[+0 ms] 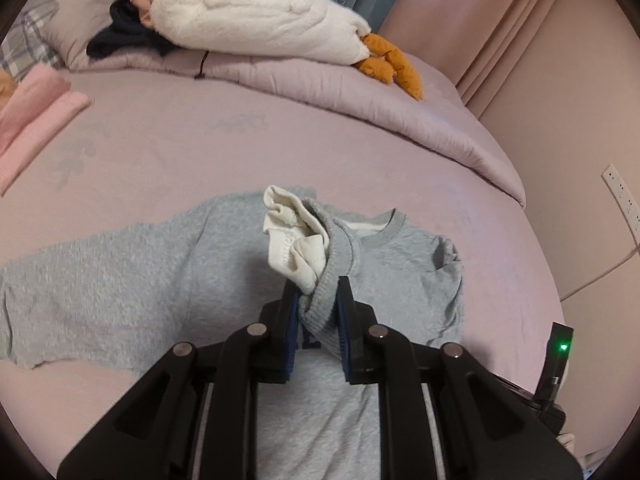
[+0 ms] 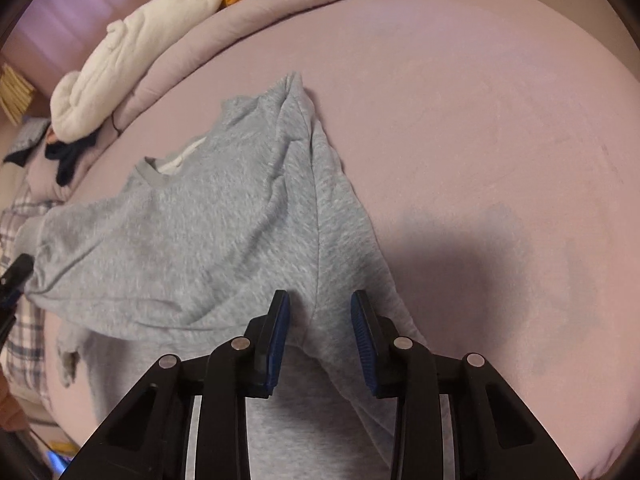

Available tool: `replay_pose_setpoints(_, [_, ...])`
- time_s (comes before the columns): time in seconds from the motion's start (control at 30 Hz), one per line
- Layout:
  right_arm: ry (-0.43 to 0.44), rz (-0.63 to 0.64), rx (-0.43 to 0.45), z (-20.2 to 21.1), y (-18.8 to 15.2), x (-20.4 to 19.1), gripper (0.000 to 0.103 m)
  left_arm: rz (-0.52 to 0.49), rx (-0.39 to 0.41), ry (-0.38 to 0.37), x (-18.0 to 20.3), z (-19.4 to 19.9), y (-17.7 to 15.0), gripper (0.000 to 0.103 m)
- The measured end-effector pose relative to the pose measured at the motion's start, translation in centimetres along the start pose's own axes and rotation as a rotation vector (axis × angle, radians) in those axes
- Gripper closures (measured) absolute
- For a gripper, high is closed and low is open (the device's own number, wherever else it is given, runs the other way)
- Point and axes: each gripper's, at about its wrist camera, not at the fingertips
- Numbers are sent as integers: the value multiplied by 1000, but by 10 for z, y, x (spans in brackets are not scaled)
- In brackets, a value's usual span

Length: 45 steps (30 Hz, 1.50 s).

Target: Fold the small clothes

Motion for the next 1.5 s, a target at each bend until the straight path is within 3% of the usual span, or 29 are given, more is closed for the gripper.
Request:
replay_pose_setpoints(0.27, [-23, 16, -10, 0, 3, -10, 68, -6, -7, 14, -10, 4, -3, 86])
replay_pose_setpoints(0.67, [-52, 42, -17, -4, 7, -19, 68, 62, -73, 59, -43, -16, -17, 85])
replay_pose_setpoints(1.03, [-56, 50, -18, -7, 9, -19, 68, 61, -144, 114, -65, -38, -35, 84])
replay_pose_setpoints(1.27, [-57, 58, -13, -8, 8, -20, 68, 59, -205, 153, -76, -53, -43, 80])
replay_pose_setpoints(1.5, [-46, 52, -6, -8, 8, -16, 68, 101, -207, 149, -83, -58, -44, 75])
Point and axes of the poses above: each gripper's, at about its wrist camera, not at the fingertips, and z roughly against the way its jaws point, x to its right, y to its top, and after that the axes turned 8 degrees about -y, right-handed
